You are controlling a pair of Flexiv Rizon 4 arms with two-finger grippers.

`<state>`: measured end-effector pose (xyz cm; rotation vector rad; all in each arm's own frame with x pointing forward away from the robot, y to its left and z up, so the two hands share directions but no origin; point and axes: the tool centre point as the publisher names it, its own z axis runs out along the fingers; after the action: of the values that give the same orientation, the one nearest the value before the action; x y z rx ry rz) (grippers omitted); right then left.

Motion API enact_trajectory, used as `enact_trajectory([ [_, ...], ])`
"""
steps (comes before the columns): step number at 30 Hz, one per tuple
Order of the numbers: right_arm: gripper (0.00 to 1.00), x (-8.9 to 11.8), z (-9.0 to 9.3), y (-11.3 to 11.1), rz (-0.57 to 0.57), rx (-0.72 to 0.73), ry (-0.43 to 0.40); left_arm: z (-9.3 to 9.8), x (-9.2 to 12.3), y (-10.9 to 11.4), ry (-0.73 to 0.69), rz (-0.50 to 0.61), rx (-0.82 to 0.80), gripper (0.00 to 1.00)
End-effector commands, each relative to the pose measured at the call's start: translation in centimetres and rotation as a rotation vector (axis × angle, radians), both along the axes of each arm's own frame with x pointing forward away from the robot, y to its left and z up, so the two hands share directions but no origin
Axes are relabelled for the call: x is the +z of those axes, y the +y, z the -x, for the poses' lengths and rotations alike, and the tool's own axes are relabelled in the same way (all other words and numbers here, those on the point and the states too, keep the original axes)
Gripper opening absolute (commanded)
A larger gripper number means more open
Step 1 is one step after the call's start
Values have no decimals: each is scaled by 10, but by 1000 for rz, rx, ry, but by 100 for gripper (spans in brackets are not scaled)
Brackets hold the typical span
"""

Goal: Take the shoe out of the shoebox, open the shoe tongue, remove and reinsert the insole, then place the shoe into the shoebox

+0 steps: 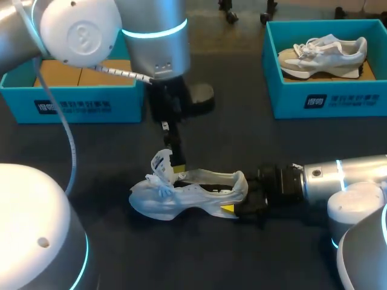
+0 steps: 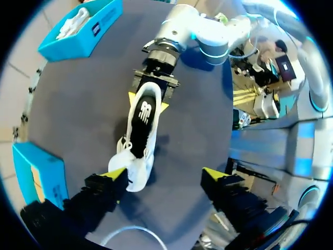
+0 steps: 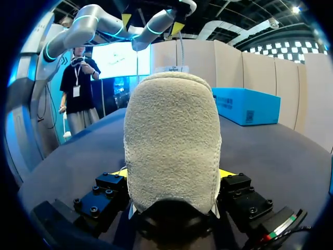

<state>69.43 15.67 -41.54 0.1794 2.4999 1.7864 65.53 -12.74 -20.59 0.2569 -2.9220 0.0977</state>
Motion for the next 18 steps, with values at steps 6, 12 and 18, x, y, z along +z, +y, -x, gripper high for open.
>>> enact_trajectory([
  [6,0,0,0,1,5,1,0,-15,-7,-12,-10,90,-91,0],
  [12,0,0,0,1,5,1,0,-15,-7,-12,-10,90,-91,0],
  [18,0,0,0,1,5,1,0,-14,-14,-23,-98,98,-186,0],
])
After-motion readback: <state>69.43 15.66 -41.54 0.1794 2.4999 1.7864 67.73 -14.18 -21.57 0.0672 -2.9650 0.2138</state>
